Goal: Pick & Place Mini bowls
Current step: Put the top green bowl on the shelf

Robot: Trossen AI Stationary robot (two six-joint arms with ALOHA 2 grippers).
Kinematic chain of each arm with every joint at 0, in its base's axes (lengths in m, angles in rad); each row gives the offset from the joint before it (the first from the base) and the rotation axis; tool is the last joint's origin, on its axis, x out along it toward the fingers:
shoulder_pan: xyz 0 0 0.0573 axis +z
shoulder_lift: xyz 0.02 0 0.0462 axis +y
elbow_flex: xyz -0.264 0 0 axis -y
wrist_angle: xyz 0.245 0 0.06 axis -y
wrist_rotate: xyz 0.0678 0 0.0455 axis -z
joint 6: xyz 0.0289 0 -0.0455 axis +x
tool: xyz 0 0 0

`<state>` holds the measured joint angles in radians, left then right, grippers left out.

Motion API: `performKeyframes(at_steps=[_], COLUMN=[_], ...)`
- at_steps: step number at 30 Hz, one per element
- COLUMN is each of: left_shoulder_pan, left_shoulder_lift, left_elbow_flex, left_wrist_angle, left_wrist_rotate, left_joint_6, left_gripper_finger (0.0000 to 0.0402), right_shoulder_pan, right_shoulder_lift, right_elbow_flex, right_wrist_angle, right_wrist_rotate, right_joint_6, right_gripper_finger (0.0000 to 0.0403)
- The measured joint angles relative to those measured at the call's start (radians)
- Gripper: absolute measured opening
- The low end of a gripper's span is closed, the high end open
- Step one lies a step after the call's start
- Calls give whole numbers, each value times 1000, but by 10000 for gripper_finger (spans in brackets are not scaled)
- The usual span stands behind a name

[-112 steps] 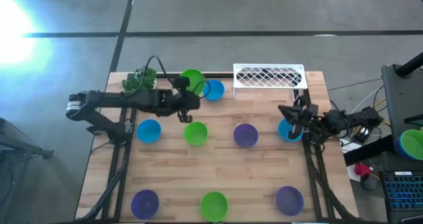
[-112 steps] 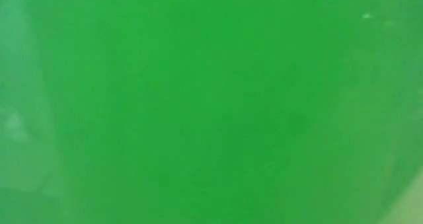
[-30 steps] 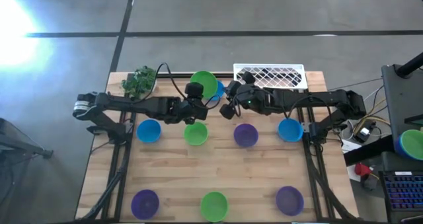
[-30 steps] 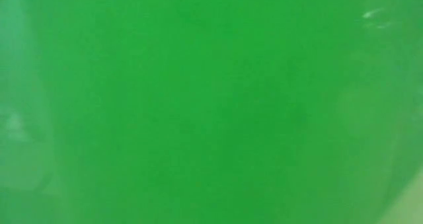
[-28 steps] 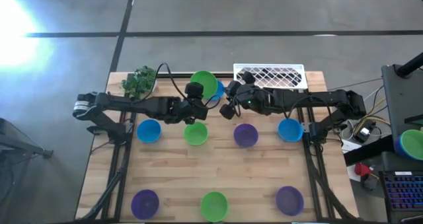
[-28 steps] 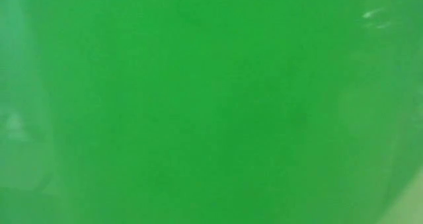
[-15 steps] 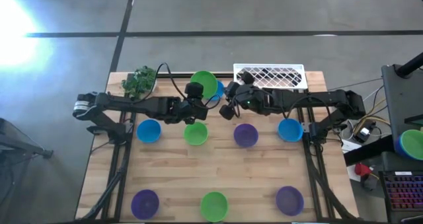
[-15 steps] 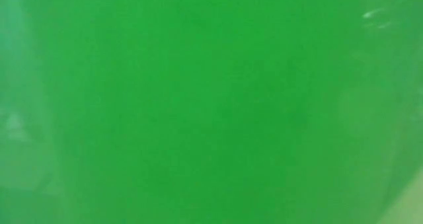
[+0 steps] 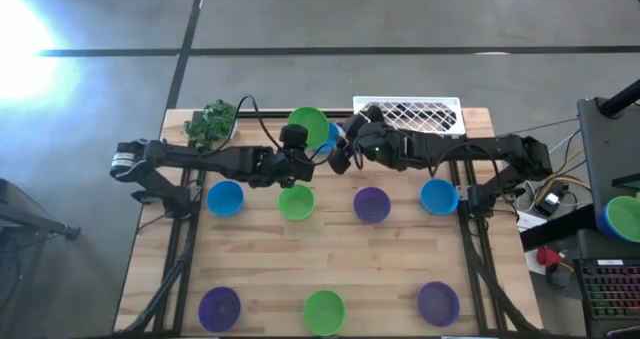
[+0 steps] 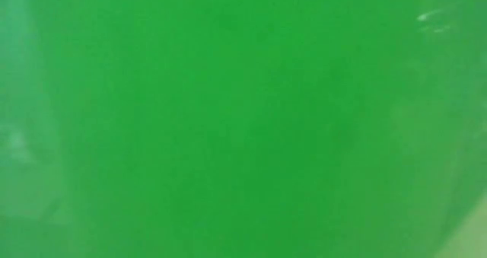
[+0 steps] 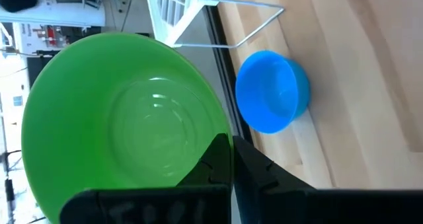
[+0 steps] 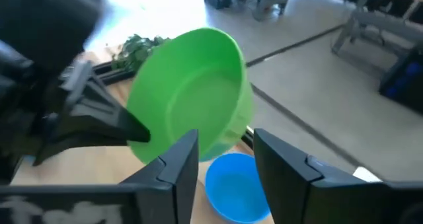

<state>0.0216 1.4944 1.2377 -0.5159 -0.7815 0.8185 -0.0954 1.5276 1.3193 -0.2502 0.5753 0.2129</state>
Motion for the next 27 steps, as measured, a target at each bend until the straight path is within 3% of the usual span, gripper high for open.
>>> performKeyframes(at_steps=[10, 27], left_shoulder_pan=[0, -17], left_shoulder_lift=[0, 0], left_elbow_flex=[0, 0], left_wrist_angle=[0, 70], left_wrist_rotate=[-13, -3], left_joint_6=[19, 20], left_gripper_finger=[0, 0], right_shoulder_pan=[-61, -108], right_shoulder_lift=[0, 0], right_elbow_flex=[0, 0], right_wrist_angle=[3, 11], right_wrist_rotate=[-153, -212], right_joint_6=[43, 50], right_gripper_finger=[135, 127])
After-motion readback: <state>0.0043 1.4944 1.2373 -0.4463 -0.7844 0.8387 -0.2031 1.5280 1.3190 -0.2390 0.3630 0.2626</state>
